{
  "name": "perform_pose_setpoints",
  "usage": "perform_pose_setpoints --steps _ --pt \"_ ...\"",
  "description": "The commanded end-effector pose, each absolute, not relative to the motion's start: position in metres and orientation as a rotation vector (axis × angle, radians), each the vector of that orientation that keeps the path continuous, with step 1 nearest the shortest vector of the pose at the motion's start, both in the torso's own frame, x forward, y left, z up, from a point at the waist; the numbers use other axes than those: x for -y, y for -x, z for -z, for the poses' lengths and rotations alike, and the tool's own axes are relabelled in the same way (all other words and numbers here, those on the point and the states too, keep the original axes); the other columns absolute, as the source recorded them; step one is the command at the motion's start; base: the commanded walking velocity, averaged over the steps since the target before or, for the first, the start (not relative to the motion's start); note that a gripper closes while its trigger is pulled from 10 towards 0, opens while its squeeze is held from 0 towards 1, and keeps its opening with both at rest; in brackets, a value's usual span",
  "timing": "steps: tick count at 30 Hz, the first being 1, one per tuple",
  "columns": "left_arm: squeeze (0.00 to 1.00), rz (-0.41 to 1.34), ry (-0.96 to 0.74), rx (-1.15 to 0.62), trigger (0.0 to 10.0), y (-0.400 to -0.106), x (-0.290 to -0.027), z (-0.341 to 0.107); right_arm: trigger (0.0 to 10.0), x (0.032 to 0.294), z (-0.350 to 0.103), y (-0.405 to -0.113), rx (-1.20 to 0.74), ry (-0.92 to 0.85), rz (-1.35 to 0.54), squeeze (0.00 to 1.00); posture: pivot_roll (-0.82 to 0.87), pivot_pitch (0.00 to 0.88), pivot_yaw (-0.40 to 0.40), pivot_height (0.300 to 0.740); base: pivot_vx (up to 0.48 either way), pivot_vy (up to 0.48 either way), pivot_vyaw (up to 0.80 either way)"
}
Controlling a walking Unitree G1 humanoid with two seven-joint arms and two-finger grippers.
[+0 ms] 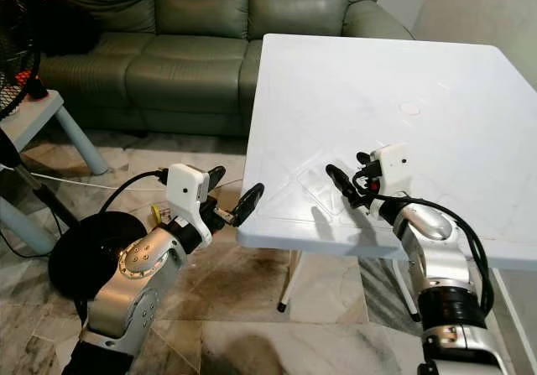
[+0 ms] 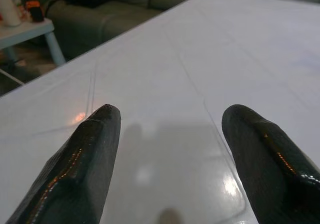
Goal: Hang keys on a hook
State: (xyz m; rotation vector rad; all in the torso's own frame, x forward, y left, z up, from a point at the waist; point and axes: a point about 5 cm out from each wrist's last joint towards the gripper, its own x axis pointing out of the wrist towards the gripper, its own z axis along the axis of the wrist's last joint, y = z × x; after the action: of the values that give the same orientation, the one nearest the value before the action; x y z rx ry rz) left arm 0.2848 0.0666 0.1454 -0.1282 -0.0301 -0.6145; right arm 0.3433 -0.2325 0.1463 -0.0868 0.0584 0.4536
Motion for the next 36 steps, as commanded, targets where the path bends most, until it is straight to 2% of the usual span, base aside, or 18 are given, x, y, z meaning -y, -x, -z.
perform_pose_setpoints --steps 1,3,7,16,36 --pt "0.0 0.635 0.138 0.034 10.0 -0.28 -0.064 -0.149 10.0 0.243 -0.153 -0.345 -0.058 0.068 -0.463 0.0 0.11 0.161 -0.021 0.74 0.0 0.0 0.0" --pt "0.0 0.635 0.137 0.033 10.0 -0.279 -0.064 -0.149 10.0 0.245 -0.154 -0.345 -0.056 0.065 -0.47 0.0 0.11 0.161 -0.021 0.74 0.0 0.0 0.0" --pt "0.0 0.638 0.153 0.018 10.0 -0.276 -0.061 -0.149 10.0 0.267 -0.163 -0.347 -0.063 0.035 -0.437 0.0 0.11 0.17 -0.02 0.74 0.0 0.0 0.0" --pt "0.0 0.643 0.162 0.006 10.0 -0.271 -0.061 -0.15 10.0 0.286 -0.162 -0.343 -0.132 0.072 -0.462 0.0 0.12 0.187 -0.015 0.74 0.0 0.0 0.0" --pt "0.0 0.644 0.192 -0.025 10.0 -0.265 -0.059 -0.15 10.0 0.304 -0.166 -0.335 -0.245 0.121 -0.573 0.0 0.12 0.21 -0.013 0.74 0.0 0.0 0.0"
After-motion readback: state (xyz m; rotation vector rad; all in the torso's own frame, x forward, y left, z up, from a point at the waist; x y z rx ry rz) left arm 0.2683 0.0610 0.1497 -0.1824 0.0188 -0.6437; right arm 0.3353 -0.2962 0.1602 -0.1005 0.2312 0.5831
